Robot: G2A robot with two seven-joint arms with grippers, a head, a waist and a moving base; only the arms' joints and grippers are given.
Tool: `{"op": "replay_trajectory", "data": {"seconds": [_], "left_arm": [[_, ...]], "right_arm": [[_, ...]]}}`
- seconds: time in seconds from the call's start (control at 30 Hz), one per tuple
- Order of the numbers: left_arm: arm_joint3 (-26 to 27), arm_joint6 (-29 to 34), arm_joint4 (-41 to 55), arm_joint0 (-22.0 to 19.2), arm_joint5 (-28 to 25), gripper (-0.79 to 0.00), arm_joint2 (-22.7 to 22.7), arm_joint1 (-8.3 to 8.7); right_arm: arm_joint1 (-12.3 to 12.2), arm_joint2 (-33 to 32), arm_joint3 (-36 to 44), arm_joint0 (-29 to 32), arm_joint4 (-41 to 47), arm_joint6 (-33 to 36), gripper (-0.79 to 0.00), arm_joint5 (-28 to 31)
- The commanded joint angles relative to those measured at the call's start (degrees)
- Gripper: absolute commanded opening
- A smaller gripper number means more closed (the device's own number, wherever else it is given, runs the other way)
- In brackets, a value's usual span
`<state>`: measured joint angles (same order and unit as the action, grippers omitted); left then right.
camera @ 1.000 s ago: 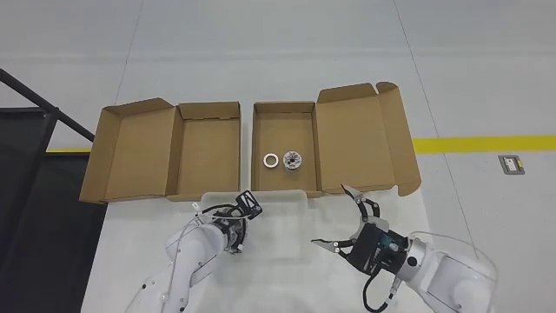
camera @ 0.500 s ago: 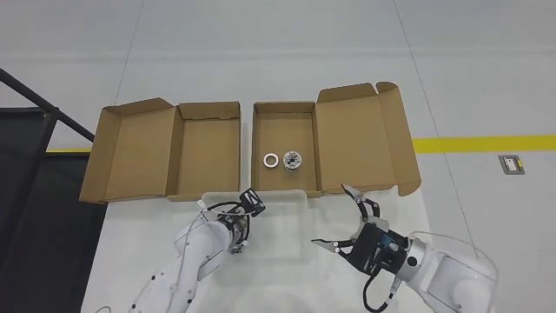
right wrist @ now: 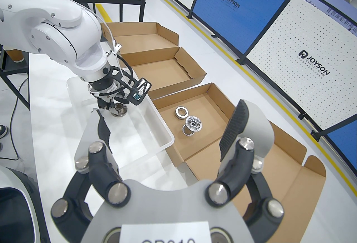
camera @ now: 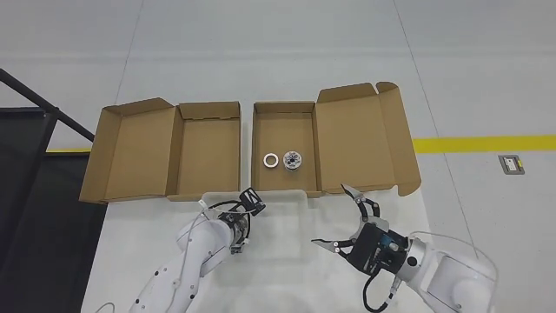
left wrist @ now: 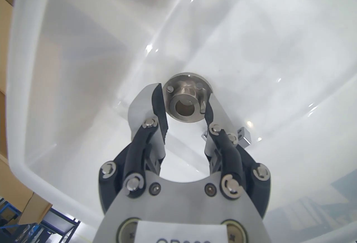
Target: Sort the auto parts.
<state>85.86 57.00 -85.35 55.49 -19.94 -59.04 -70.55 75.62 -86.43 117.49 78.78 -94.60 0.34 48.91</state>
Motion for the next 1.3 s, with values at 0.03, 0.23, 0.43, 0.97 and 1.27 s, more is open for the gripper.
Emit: {"op": "replay_trajectory", "data": {"seconds": [0.03, 0.23, 0.43, 0.97, 1.27], "left_arm": [[-0.35, 0.00, 0.08, -0.22, 0.04, -0.437, 0.12, -0.12], [-1.04, 0.12, 0.21, -0.52, 0.00, -0.468, 0.24, -0.31], [-2.13, 0.03, 0.24, -1.02, -0.26, -0.533, 0.56, -0.53], [2.94, 0.31, 2.62, 0.81, -2.09, -0.785, -2.79, -0.09], [16.32, 1.89, 10.07, 7.25, -7.43, -0.785, -10.38, 1.55]], "right_arm": [[0.00, 0.00, 0.00, 0.00, 0.00, 0.00, 0.000, 0.00], [0.00, 0.00, 0.00, 0.00, 0.00, 0.00, 0.000, 0.00], [0.00, 0.00, 0.00, 0.00, 0.00, 0.00, 0.000, 0.00], [0.00, 0.00, 0.00, 0.00, 0.00, 0.00, 0.000, 0.00], [0.00, 0.00, 0.00, 0.00, 0.00, 0.00, 0.000, 0.00]]}}
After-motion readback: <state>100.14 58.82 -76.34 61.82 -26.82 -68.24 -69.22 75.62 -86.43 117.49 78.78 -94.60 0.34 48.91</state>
